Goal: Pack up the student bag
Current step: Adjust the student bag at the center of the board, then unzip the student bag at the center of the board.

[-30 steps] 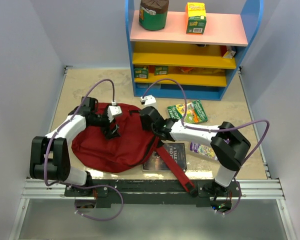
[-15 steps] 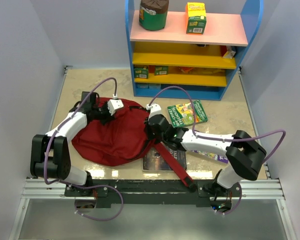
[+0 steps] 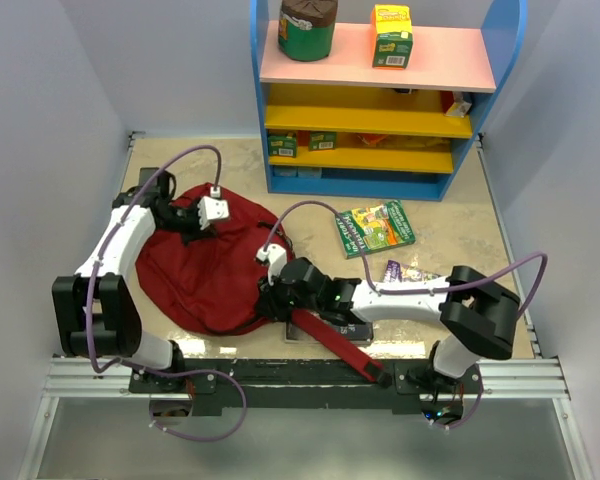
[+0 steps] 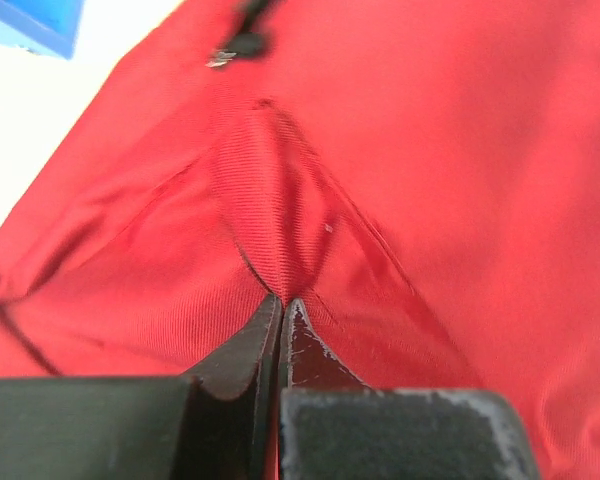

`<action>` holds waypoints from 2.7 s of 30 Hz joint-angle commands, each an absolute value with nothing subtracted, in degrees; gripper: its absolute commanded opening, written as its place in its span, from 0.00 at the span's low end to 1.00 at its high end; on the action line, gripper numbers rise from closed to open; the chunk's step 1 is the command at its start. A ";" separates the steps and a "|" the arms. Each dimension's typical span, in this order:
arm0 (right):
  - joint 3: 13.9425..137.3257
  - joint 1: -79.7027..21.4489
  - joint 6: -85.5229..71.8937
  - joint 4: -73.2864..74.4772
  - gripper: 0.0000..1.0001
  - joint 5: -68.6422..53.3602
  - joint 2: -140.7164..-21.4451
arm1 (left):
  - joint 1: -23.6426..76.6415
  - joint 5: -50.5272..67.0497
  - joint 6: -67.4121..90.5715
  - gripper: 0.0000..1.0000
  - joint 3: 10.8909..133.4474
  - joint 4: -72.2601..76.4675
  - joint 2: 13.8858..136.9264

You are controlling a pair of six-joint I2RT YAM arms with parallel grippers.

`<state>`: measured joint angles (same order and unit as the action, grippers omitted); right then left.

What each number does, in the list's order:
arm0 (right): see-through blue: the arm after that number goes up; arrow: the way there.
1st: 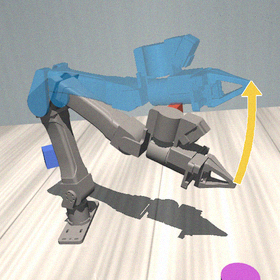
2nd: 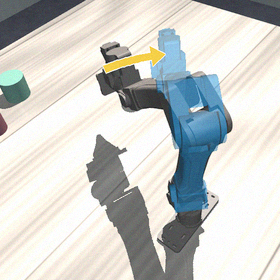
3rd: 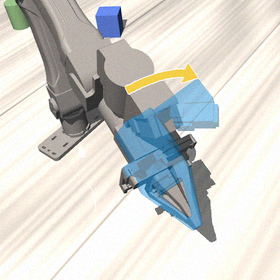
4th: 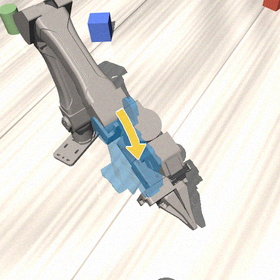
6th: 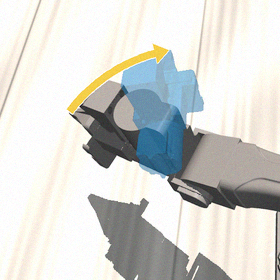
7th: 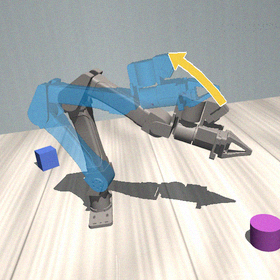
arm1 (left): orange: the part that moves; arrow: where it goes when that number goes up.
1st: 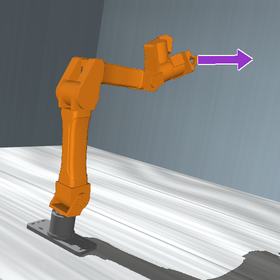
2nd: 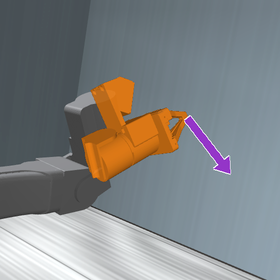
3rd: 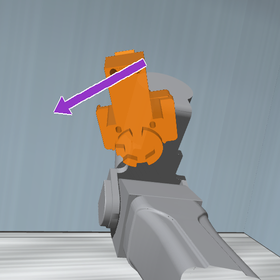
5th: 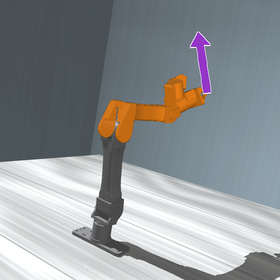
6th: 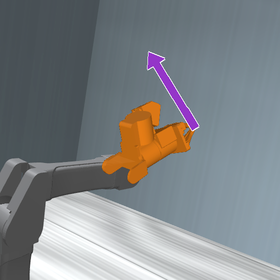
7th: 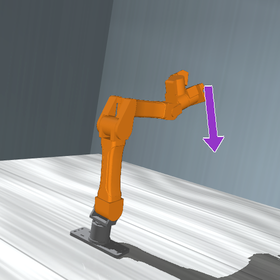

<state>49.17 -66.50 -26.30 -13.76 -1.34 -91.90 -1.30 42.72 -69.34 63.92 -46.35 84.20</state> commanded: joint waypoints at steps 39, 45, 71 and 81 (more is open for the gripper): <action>46.49 -52.74 -24.26 -17.13 0.44 6.07 -84.20 | -7.91 57.22 -109.25 0.00 61.79 -60.91 78.75; 48.16 -51.15 -24.34 -22.31 0.51 0.54 -86.39 | -7.91 55.90 -111.80 0.00 59.16 -62.14 77.35; 54.14 -51.50 -25.75 -28.57 0.51 -7.03 -97.91 | -7.91 55.81 -111.01 0.00 58.62 -61.88 77.25; 54.23 -52.64 -25.75 -29.27 0.22 -8.79 -97.47 | -7.91 55.99 -109.60 0.00 58.62 -60.73 77.17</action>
